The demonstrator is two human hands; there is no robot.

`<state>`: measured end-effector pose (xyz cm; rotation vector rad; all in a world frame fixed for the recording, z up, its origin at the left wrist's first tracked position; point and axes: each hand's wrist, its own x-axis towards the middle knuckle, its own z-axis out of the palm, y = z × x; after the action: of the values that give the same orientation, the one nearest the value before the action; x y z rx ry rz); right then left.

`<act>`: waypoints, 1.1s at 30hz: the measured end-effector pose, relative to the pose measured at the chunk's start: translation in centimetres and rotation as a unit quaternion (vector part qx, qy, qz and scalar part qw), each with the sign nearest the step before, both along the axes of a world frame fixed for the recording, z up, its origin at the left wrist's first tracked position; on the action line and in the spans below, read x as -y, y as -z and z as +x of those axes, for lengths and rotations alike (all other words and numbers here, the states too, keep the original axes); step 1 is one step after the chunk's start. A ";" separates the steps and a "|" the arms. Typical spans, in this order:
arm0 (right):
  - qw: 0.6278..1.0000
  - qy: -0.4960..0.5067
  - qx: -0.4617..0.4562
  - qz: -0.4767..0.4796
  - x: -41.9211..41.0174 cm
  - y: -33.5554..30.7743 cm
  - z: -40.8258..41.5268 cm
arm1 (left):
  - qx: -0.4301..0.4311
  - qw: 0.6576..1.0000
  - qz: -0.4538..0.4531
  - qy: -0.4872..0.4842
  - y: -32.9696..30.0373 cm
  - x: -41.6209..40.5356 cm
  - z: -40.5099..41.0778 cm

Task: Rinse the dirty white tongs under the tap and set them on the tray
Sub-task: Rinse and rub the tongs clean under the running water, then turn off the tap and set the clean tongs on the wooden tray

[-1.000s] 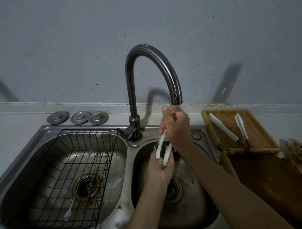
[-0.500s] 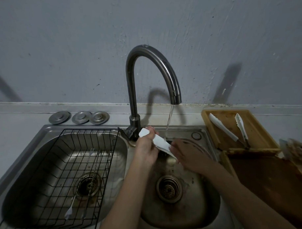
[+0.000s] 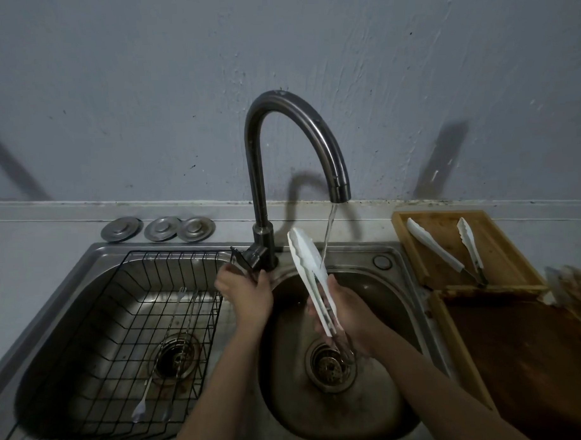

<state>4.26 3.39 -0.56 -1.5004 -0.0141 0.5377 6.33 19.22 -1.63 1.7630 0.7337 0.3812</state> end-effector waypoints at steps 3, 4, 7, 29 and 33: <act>0.994 0.003 -0.066 0.083 0.0 -0.3 -0.1 | 0.013 0.998 0.067 0.017 -0.1 -0.9 1.6; 0.990 0.002 -0.089 0.109 0.1 -0.3 -0.1 | 0.015 0.997 0.065 0.029 -0.2 -1.1 2.2; 0.981 0.017 -0.121 0.150 0.5 -0.4 -0.5 | 0.001 0.997 0.067 0.031 -0.6 -1.0 3.3; 0.844 -0.048 0.102 -0.525 4.2 2.2 -2.3 | -0.095 0.960 0.252 0.074 -1.5 -1.4 4.1; 0.848 -0.057 0.055 -0.525 4.3 2.3 -2.5 | -0.089 0.962 0.248 0.076 -1.3 -1.4 4.0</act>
<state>1.80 -0.91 -2.90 -2.6207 0.1238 0.5813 10.35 20.59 -0.30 2.3370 0.6570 0.3218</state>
